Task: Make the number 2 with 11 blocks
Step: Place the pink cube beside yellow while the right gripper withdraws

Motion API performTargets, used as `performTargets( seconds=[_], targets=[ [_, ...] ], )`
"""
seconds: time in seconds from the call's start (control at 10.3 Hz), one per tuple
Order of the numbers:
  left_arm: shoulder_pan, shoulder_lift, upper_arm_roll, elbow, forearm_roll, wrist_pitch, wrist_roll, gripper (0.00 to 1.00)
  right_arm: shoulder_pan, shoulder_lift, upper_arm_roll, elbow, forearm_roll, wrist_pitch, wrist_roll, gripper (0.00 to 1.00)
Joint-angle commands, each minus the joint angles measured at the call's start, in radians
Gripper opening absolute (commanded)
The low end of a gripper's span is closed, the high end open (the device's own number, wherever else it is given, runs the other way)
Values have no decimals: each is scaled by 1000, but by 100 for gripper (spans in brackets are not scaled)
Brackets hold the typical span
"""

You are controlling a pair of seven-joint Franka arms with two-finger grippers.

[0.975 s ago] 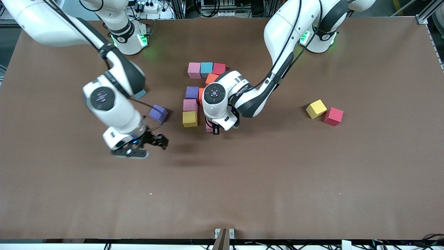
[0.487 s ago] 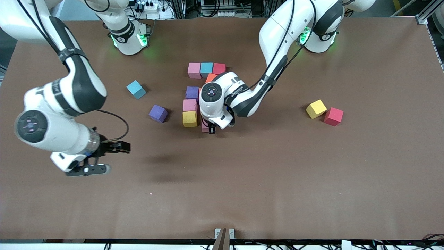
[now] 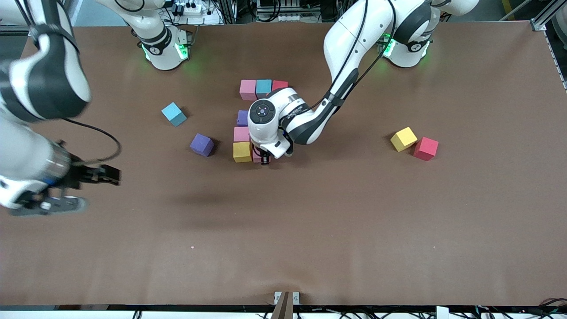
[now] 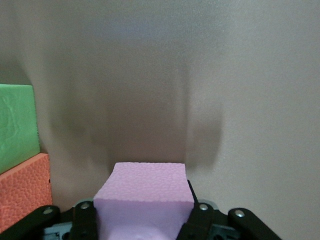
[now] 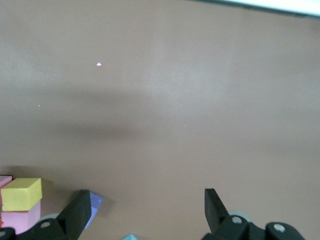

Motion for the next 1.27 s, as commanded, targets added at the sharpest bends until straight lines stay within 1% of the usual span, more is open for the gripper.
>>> performTargets(
  seconds=[0.0, 0.1, 0.19, 0.39, 0.58, 0.88, 0.97, 1.17],
  targets=[
    [-12, 13, 16, 13, -19, 11, -11, 55, 59, -82, -152, -26, 127, -40, -50, 100],
    [-12, 13, 16, 13, -17, 11, -10, 65, 54, -99, -152, -29, 127, -58, -50, 100],
    [-13, 13, 16, 11, -13, 11, -8, 100, 56, -113, -152, -31, 127, -97, -36, 100],
    [-18, 9, 16, 11, -12, 11, -7, 100, 54, -159, -151, -72, 130, -114, -30, 100],
    [-19, -19, 16, 11, -6, -1, -4, 100, 56, -224, -151, -129, 135, -118, -27, 100],
    [-7, -92, 15, 11, -5, -105, 0, 100, 30, -332, -154, -248, 156, -118, -27, 100],
    [-6, -106, 15, 10, -5, -130, 0, 100, 28, -353, -154, -271, 156, -128, -27, 100],
    [4, -146, 15, 7, -2, -197, 18, 100, 37, -360, -149, -275, 156, -155, -22, 100]
  ],
)
